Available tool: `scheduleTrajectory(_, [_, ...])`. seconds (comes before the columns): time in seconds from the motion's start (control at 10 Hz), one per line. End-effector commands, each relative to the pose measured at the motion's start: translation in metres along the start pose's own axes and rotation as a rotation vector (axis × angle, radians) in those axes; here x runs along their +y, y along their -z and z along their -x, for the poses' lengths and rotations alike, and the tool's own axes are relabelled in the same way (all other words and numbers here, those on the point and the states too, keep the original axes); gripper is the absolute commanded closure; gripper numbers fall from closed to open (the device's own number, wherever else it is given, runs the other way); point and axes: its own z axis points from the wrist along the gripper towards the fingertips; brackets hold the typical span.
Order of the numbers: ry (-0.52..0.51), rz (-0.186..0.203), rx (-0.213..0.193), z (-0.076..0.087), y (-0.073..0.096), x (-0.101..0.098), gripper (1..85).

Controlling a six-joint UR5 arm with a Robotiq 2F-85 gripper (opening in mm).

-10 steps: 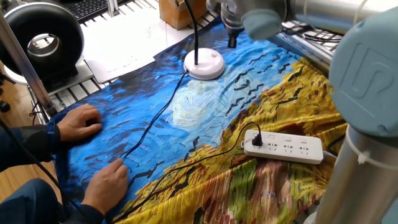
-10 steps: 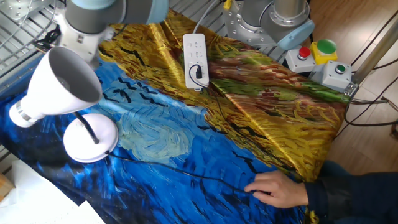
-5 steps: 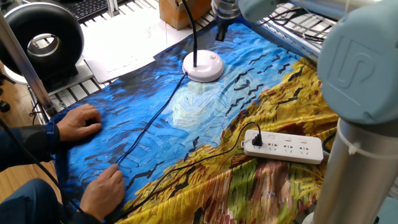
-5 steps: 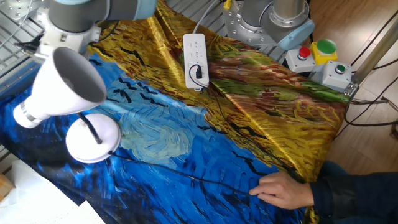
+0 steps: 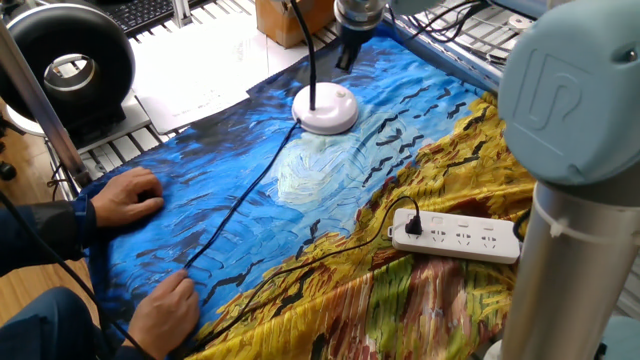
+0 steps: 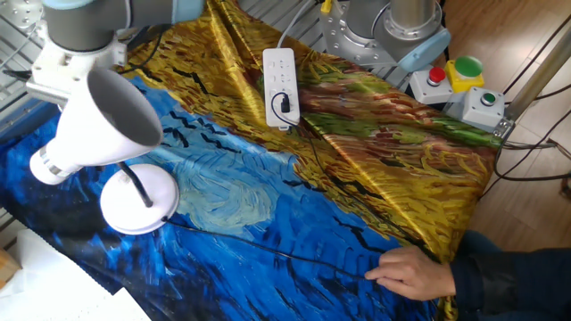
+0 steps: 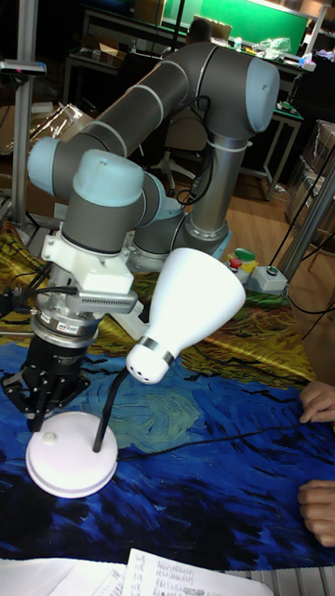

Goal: Turn on the desk lamp by pressing the button

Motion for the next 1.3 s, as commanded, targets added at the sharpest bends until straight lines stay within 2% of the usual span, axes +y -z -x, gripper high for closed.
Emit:
scheduleTrajectory(0.0, [-0.086, 0.102, 0.005, 0.0, -0.001, 0.022, 84.3])
scheduleTrajectory(0.3, [-0.107, 0.15, -0.001, 0.002, -0.004, 0.032, 84.3])
scheduleTrajectory(0.6, [-0.175, 0.236, -0.003, 0.007, -0.007, 0.054, 84.3])
scheduleTrajectory(1.2, [-0.192, 0.246, -0.008, 0.011, -0.016, 0.059, 84.3])
